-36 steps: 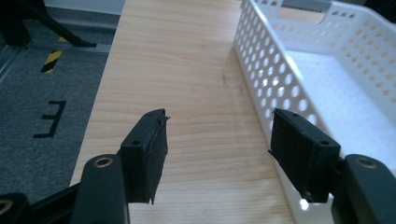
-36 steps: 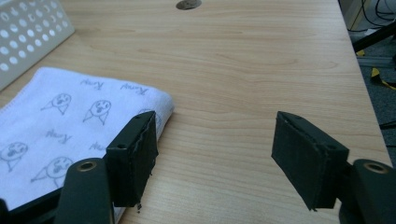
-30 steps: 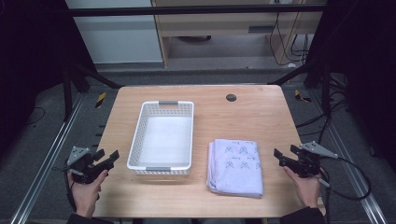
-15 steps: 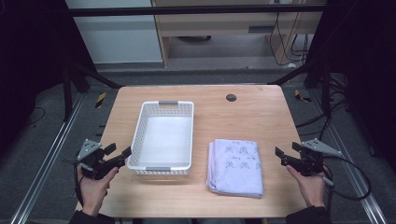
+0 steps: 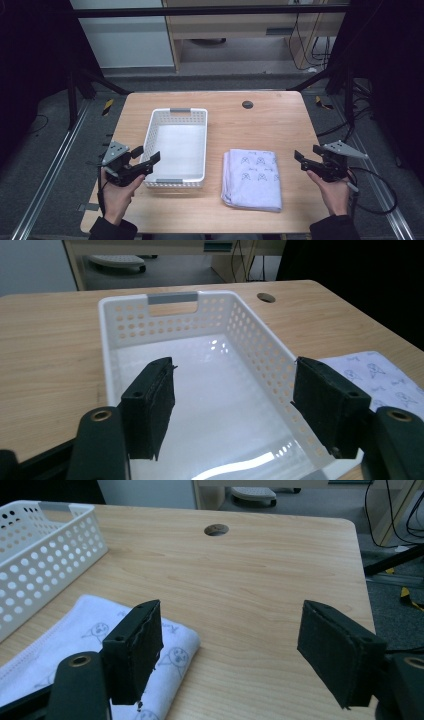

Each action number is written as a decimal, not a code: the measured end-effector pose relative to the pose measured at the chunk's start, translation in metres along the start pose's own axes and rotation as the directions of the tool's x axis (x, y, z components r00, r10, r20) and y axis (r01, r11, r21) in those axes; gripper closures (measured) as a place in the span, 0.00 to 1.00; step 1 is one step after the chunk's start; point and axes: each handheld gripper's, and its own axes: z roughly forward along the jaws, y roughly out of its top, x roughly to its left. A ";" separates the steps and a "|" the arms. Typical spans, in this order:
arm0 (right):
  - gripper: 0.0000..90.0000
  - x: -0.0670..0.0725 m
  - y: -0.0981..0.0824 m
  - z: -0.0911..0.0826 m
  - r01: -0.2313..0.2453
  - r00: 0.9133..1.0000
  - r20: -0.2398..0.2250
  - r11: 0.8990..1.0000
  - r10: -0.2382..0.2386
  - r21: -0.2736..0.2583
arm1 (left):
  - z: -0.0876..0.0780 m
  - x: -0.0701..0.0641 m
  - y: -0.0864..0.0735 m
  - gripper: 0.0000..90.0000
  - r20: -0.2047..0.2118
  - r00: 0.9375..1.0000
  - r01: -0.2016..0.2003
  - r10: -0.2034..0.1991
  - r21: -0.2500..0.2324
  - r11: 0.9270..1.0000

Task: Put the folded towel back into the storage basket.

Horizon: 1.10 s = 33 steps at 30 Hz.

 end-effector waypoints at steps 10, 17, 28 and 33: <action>0.28 0.010 0.017 0.008 0.018 1.000 -0.023 1.000 -0.019 -0.004 | 0.024 -0.052 0.014 0.37 0.079 0.995 -0.063 0.062 0.009 0.998; 0.27 0.013 0.019 0.014 0.034 0.999 -0.030 0.999 -0.034 0.005 | 0.040 -0.079 0.015 0.37 0.114 0.988 -0.105 0.101 0.027 0.994; 0.26 0.011 0.017 0.017 0.034 0.999 -0.031 0.999 -0.034 0.012 | 0.065 -0.119 0.005 0.38 0.155 0.974 -0.180 0.165 0.086 0.980; 0.27 0.012 0.016 0.021 0.038 0.999 -0.034 0.999 -0.037 0.019 | 0.074 -0.134 -0.001 0.39 0.173 0.969 -0.194 0.174 0.106 0.975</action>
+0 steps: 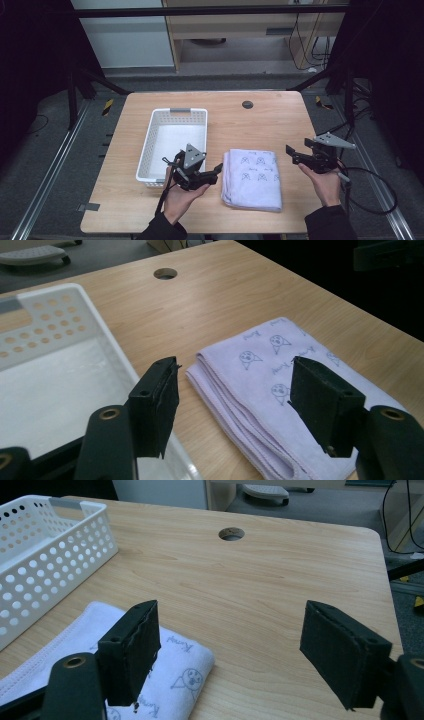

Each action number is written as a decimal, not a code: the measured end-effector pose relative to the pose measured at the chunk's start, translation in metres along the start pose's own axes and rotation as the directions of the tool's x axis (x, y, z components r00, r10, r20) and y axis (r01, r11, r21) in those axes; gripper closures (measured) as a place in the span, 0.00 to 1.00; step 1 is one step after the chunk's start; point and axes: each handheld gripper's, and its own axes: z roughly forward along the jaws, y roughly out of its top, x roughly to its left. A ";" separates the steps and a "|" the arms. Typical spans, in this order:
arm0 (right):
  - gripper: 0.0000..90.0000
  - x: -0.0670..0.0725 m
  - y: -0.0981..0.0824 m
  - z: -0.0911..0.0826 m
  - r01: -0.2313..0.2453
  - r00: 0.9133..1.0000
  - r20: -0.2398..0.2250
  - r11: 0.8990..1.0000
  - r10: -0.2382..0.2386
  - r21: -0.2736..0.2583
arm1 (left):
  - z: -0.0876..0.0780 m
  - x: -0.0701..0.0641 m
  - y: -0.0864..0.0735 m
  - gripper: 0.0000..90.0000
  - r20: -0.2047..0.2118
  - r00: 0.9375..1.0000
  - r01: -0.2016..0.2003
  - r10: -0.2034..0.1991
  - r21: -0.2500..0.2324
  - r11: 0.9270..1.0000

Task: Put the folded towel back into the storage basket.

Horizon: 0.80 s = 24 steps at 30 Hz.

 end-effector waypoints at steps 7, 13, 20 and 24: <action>0.27 0.002 -0.003 0.007 0.011 1.000 -0.009 1.000 -0.011 0.016 | 0.016 -0.019 -0.007 0.40 0.028 0.999 -0.033 0.032 0.051 0.998; 0.27 0.007 -0.005 0.013 0.029 0.999 -0.021 0.999 -0.029 0.030 | 0.028 -0.029 -0.018 0.40 0.038 0.999 -0.026 0.022 0.088 0.996; 0.27 0.011 -0.009 0.017 0.042 0.999 -0.033 0.998 -0.041 0.047 | 0.036 -0.034 -0.028 0.40 0.051 0.999 -0.023 0.016 0.128 0.992; 0.26 0.014 -0.012 0.021 0.050 0.998 -0.038 0.997 -0.047 0.064 | 0.038 -0.035 -0.034 0.40 0.052 0.999 -0.020 0.012 0.146 0.989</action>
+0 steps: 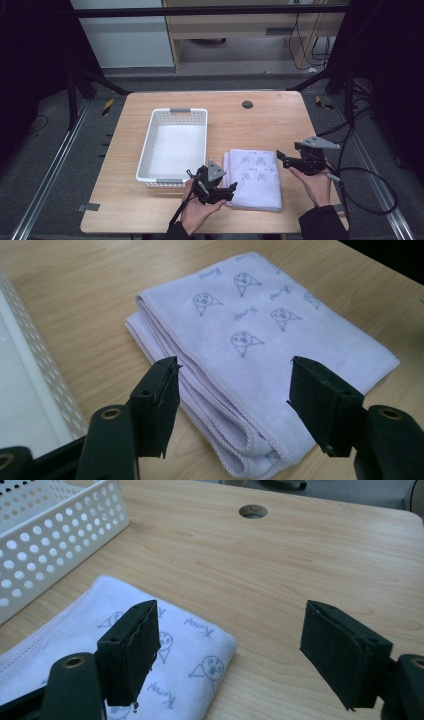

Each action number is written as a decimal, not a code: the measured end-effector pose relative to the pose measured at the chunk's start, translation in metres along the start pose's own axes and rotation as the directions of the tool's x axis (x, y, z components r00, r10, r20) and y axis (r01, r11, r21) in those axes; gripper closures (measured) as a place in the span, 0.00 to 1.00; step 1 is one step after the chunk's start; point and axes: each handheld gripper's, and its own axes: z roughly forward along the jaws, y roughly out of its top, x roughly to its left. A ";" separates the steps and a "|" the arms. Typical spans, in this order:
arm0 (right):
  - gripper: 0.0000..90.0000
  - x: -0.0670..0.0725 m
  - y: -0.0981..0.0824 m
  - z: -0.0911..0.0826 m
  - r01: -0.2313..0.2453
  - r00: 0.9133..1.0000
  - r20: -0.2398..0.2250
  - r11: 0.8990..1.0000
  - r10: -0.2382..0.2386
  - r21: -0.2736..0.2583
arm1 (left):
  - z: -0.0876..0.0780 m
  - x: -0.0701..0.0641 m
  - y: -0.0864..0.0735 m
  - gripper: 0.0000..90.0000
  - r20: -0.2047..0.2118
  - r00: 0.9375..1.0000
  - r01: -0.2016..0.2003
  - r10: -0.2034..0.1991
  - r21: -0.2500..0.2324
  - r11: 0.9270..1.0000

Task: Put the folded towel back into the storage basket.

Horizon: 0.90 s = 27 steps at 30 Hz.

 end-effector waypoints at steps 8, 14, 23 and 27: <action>0.26 0.003 -0.003 0.004 0.004 1.000 -0.010 1.000 -0.004 0.010 | 0.007 -0.001 -0.010 0.38 0.014 1.000 0.018 -0.018 0.025 1.000; 0.26 -0.001 -0.011 0.007 -0.021 1.000 -0.007 0.999 0.021 0.030 | 0.015 -0.006 -0.017 0.37 -0.003 1.000 0.014 -0.014 0.053 0.999; 0.27 -0.004 -0.022 0.024 -0.025 1.000 0.011 0.996 0.024 0.087 | 0.025 -0.007 -0.024 0.34 -0.031 0.999 0.043 -0.040 0.080 0.996; 0.29 0.000 -0.027 0.035 -0.032 0.999 -0.005 0.993 0.033 0.116 | 0.030 -0.007 -0.025 0.32 -0.027 0.997 0.068 -0.066 0.084 0.994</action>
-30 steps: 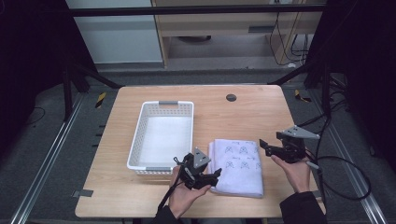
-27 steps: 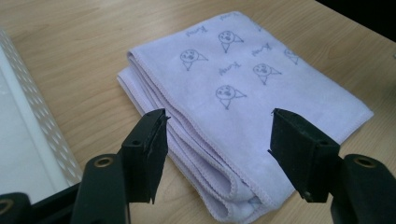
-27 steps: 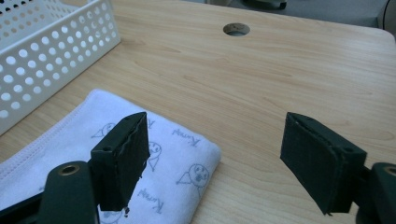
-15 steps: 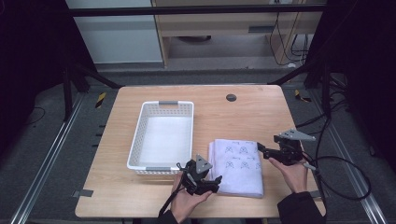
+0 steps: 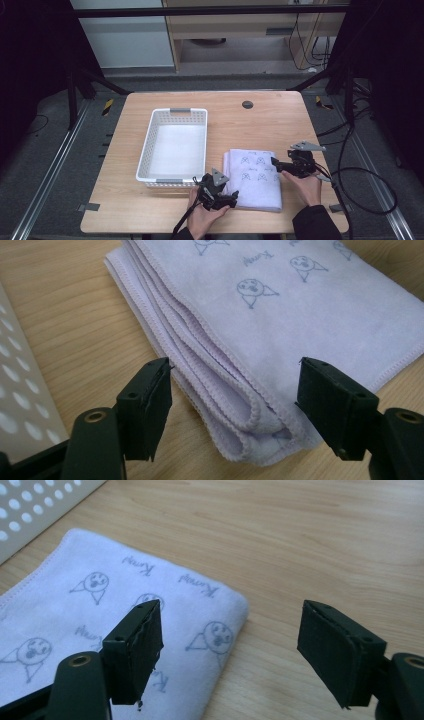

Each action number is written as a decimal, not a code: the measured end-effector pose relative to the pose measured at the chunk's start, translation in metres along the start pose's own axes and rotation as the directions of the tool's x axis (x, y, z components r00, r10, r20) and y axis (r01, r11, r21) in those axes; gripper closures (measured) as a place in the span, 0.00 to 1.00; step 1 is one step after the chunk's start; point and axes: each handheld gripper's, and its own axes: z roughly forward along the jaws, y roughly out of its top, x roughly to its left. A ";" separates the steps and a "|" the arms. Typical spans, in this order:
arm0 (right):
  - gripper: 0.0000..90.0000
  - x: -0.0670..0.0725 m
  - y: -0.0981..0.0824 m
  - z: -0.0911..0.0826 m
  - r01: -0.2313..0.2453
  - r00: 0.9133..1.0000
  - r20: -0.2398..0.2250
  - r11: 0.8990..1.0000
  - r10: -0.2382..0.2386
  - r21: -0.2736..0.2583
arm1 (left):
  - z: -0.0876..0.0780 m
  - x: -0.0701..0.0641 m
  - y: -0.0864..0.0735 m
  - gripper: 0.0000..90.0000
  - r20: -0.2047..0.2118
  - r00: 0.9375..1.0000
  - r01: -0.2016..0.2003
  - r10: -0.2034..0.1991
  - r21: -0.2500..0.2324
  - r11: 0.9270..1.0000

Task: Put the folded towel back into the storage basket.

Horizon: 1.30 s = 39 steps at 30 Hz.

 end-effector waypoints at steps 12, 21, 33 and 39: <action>0.35 0.009 -0.009 0.022 0.001 1.000 -0.025 0.996 0.001 0.084 | 0.017 0.000 -0.006 0.32 -0.003 1.000 0.014 -0.014 0.056 0.998; 0.43 0.007 -0.013 0.025 -0.033 0.998 -0.056 0.994 0.039 0.102 | 0.020 0.002 -0.009 0.34 0.018 0.999 0.037 -0.038 0.068 0.997; 0.59 0.007 -0.017 0.029 -0.092 0.989 -0.106 0.988 0.105 0.122 | 0.019 -0.001 -0.009 0.54 0.057 0.996 0.068 -0.072 0.070 0.995; 0.75 0.009 -0.016 0.027 -0.083 0.986 -0.133 0.989 0.099 0.121 | 0.018 -0.002 -0.009 0.72 0.085 0.992 0.093 -0.097 0.047 0.995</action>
